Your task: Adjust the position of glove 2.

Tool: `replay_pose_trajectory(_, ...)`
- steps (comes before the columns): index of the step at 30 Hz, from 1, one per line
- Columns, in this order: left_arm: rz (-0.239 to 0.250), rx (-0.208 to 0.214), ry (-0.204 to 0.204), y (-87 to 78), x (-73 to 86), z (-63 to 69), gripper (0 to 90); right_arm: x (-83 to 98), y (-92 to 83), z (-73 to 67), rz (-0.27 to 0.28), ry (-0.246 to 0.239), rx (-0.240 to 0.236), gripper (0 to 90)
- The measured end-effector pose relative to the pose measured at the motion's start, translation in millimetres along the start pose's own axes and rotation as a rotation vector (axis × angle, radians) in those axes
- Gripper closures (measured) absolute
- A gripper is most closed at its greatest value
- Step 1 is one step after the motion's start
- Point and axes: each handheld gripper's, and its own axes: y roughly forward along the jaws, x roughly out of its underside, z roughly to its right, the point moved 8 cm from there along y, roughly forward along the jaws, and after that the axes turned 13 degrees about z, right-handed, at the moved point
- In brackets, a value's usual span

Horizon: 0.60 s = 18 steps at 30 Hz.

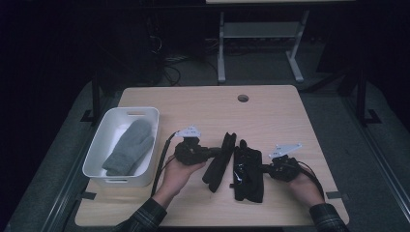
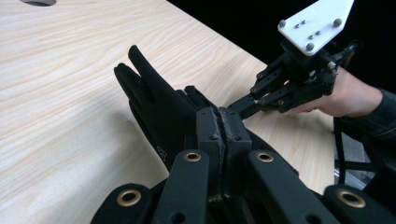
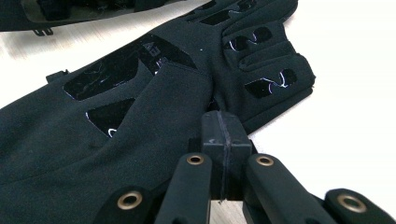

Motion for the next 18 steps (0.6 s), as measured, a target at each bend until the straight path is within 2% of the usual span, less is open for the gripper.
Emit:
replay_pose_trajectory(5, -0.014, -0.007, 0.004, 2.3, 3.1, 0.9, 88.1, 0.0, 0.4, -0.1, -0.001, -0.005, -0.001, 90.0)
replay_pose_trajectory(11, -0.017, 0.007, -0.001, 5.9, 5.0, 4.2, 88.0, -0.4, 1.2, -1.3, -0.001, -0.003, -0.007, 90.0)
replay_pose_trajectory(18, -0.022, 0.022, -0.009, 11.1, 6.1, 6.8, 88.0, -4.1, 7.4, -10.0, -0.003, -0.006, -0.031, 90.0)
